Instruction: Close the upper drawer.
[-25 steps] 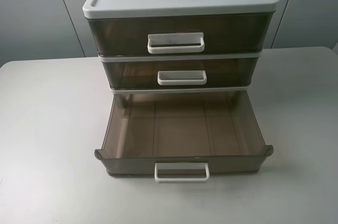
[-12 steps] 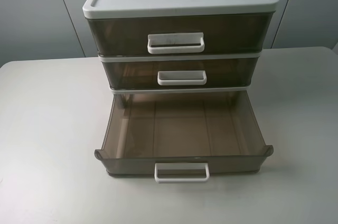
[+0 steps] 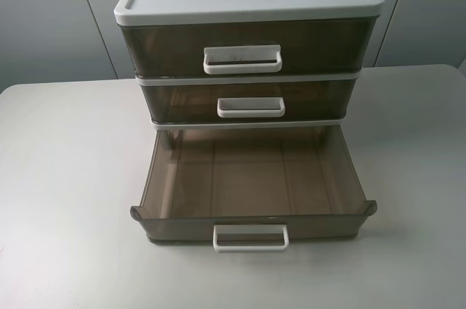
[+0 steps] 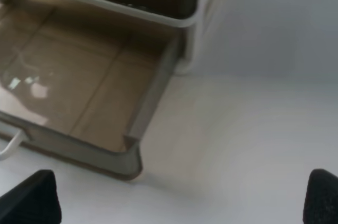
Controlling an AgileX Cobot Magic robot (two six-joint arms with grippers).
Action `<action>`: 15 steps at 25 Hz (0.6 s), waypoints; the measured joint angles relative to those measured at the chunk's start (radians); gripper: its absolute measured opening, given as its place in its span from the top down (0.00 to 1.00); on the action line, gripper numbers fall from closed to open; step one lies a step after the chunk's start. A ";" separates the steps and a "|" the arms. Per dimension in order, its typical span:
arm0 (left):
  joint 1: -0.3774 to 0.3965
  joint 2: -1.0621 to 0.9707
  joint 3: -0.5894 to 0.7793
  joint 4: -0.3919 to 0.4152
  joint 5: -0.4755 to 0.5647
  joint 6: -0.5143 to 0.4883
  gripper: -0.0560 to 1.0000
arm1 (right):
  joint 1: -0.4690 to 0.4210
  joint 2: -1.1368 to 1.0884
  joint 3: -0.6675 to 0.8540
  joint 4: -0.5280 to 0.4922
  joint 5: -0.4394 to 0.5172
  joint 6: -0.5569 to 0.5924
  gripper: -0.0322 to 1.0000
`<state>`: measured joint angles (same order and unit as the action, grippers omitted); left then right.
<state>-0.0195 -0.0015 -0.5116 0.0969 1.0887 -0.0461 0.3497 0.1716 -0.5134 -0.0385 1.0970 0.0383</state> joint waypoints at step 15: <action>0.000 0.000 0.000 0.000 0.000 0.000 0.25 | -0.217 -0.045 0.000 -0.011 -0.002 0.017 0.29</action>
<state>-0.0195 -0.0015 -0.5116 0.0969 1.0887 -0.0461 0.1322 0.1265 -0.5134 -0.0497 1.0947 0.0555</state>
